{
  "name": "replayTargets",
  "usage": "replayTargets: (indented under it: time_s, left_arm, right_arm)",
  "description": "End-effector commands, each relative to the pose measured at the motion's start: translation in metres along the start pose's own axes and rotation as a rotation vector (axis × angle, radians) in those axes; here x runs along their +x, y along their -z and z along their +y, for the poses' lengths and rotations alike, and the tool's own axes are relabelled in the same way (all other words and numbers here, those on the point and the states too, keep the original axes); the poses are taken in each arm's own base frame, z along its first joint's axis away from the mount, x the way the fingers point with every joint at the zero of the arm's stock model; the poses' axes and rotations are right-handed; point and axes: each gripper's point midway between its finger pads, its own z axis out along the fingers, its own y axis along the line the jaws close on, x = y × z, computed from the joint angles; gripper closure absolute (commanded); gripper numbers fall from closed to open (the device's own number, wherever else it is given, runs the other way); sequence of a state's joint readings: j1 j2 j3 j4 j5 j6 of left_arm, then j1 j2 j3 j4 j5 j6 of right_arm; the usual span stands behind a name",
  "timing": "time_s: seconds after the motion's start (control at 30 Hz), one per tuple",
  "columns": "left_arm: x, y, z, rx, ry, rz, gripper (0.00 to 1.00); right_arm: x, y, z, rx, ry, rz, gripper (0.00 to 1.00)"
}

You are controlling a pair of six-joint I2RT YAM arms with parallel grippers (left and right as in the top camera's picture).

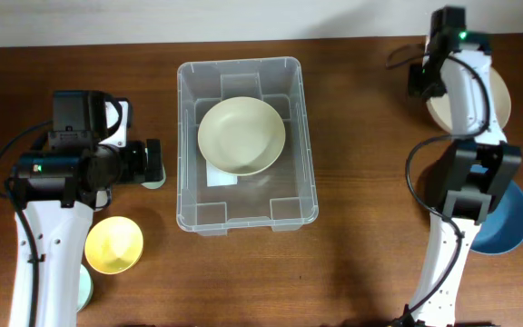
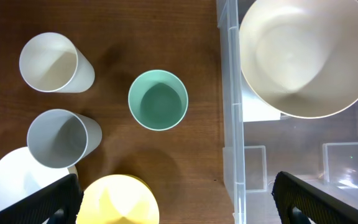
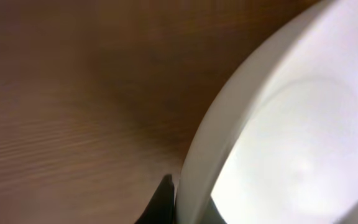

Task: Pack container
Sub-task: 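Carry the far cream bowl into the bin, stack it, release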

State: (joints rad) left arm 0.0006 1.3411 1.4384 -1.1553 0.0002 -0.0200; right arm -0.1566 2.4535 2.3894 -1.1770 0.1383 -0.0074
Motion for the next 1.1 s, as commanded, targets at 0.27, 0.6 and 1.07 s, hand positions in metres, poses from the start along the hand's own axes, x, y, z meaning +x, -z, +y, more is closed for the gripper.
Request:
replayTargets:
  time_s: [0.27, 0.6, 1.07]
  left_arm:
    - [-0.002, 0.005, 0.010, -0.020, 0.034, -0.007, 0.00]
    - [0.006, 0.017, 0.038, -0.065, 0.113, -0.010, 0.00]
    - [0.008, 0.020, 0.054, -0.090, 0.173, -0.017, 0.00]
  right_arm:
    - [-0.021, 0.230, 0.116, -0.224, 0.399, -0.404, 0.96]
    - [0.057, 0.301, 0.271, -0.378, 0.835, -0.488, 0.96]
    - [0.165, 0.241, 0.370, -0.428, 1.271, -0.318, 0.96]
